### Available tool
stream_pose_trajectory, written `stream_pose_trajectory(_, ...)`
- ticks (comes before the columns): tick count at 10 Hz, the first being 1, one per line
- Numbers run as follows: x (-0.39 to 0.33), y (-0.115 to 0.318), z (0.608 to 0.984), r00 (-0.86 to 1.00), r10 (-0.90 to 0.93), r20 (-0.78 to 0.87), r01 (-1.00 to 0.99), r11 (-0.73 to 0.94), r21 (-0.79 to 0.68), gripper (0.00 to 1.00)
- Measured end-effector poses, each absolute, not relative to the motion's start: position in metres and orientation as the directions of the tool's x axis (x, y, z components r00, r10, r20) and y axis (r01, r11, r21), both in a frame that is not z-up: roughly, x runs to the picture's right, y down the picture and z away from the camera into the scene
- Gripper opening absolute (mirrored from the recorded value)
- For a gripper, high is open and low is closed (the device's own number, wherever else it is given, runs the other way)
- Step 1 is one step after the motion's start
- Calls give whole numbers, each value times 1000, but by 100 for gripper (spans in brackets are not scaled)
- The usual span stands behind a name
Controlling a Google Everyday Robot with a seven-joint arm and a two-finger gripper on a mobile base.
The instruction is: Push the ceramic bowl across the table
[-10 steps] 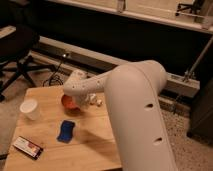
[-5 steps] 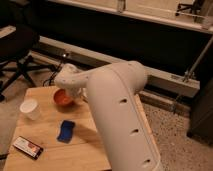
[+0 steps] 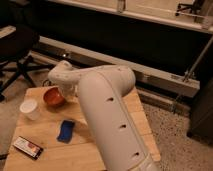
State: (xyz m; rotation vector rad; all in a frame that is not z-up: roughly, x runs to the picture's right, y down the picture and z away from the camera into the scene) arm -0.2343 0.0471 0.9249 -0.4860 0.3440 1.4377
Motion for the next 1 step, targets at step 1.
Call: stream_pose_trajectory(1,-235,47,925,111,856,-505,-992,63,-112,7)
